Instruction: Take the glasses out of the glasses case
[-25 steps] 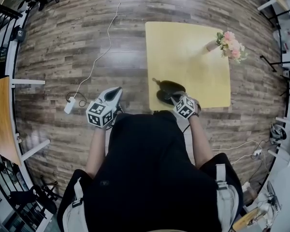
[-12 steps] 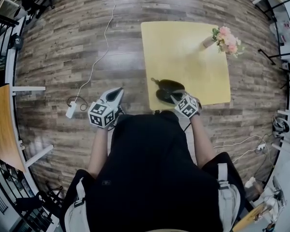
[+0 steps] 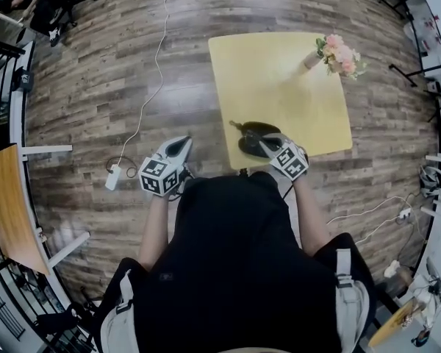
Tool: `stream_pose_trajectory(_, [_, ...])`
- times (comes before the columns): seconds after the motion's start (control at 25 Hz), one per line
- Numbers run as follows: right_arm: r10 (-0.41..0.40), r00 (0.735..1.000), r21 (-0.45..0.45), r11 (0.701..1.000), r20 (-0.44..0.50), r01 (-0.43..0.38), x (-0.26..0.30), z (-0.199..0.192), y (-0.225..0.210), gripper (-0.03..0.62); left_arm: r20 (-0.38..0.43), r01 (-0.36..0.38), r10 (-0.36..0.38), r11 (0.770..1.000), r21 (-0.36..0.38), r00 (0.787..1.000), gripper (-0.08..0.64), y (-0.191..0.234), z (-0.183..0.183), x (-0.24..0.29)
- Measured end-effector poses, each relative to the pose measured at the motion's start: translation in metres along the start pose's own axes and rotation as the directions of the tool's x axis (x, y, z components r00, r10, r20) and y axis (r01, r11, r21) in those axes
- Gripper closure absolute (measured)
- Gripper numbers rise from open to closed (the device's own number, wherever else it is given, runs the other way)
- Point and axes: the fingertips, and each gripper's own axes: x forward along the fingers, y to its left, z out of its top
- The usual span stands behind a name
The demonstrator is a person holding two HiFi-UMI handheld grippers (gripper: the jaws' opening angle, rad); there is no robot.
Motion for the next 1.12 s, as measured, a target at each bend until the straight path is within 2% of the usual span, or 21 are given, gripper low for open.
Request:
stream_pose_trajectory(0.4, [-0.059, 0.981, 0.087, 0.995, 0.184, 0.043, -0.034, 0.048, -0.006, 0.574, -0.038, 0.102, -0.101, 0.994, 0.029, 0.994, 0.549, -0.021, -0.004, 0.030])
stream_pose_trajectory(0.56, [-0.099, 0.956, 0.183, 0.982, 0.276, 0.049, -0.048, 0.054, -0.010, 0.574, -0.053, 0.138, -0.135, 0.989, 0.046, 0.989, 0.549, -0.028, -0.003, 0.039])
stream_pose_trajectory(0.76, [-0.142, 0.932, 0.219, 0.973, 0.334, 0.070, -0.066, 0.059, -0.015, 0.574, -0.071, 0.173, -0.169, 0.983, 0.064, 0.983, 0.549, -0.037, -0.001, 0.051])
stream_pose_trajectory(0.96, [-0.200, 0.875, 0.329, 0.943, 0.441, 0.050, -0.084, 0.061, -0.028, 0.574, -0.075, 0.193, -0.187, 0.979, 0.074, 0.979, 0.549, -0.045, 0.002, 0.060])
stream_pose_trajectory(1.12, [-0.222, 0.851, 0.369, 0.929, 0.476, 0.035, -0.090, 0.057, -0.031, 0.574, -0.081, 0.195, -0.189, 0.978, 0.076, 0.979, 0.549, -0.048, 0.000, 0.061])
